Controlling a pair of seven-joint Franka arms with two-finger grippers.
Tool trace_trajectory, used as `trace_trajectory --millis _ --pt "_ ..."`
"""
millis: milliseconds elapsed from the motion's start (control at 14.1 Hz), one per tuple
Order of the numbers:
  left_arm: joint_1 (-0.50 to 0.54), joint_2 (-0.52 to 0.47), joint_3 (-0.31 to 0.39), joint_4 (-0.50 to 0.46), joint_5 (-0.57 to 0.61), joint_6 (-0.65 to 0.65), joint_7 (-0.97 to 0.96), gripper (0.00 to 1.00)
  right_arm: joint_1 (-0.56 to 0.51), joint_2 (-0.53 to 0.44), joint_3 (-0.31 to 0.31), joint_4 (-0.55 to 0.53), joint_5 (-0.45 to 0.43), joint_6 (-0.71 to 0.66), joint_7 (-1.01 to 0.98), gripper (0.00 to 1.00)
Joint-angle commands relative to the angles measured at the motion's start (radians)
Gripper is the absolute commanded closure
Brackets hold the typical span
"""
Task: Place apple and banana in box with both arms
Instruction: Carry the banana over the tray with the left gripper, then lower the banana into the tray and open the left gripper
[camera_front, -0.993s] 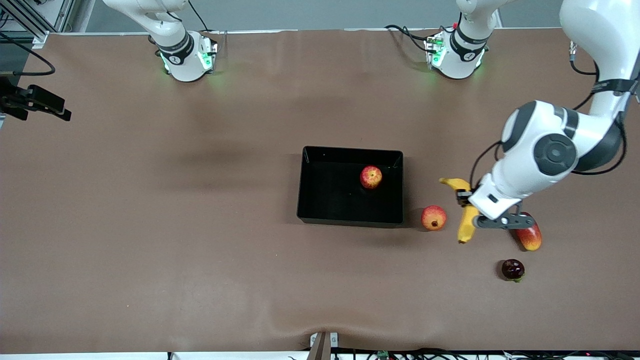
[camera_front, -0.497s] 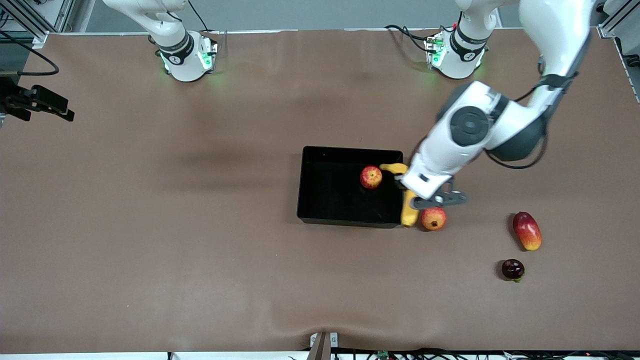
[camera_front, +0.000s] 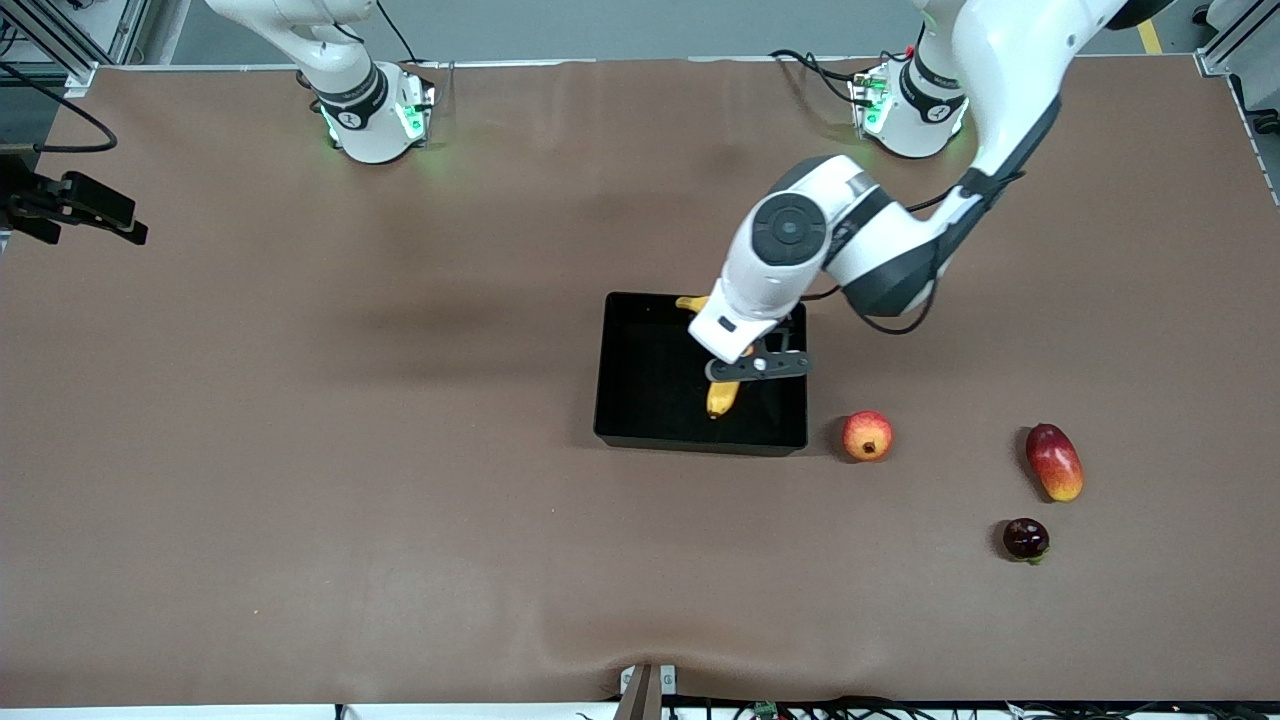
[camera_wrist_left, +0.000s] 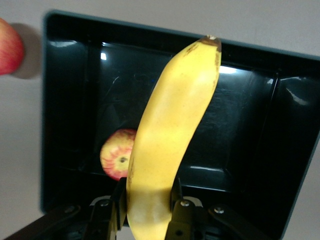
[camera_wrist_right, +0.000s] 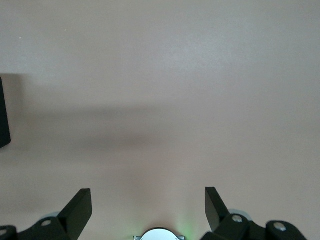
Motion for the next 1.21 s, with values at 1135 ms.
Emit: trace_trajectory --millis 1135 --pt "-0.373 0.238 0.289 0.134 0.088 0.190 -0.136 1.00 0.007 0.006 0.011 0.021 -0.018 -0.001 0.016 0.00"
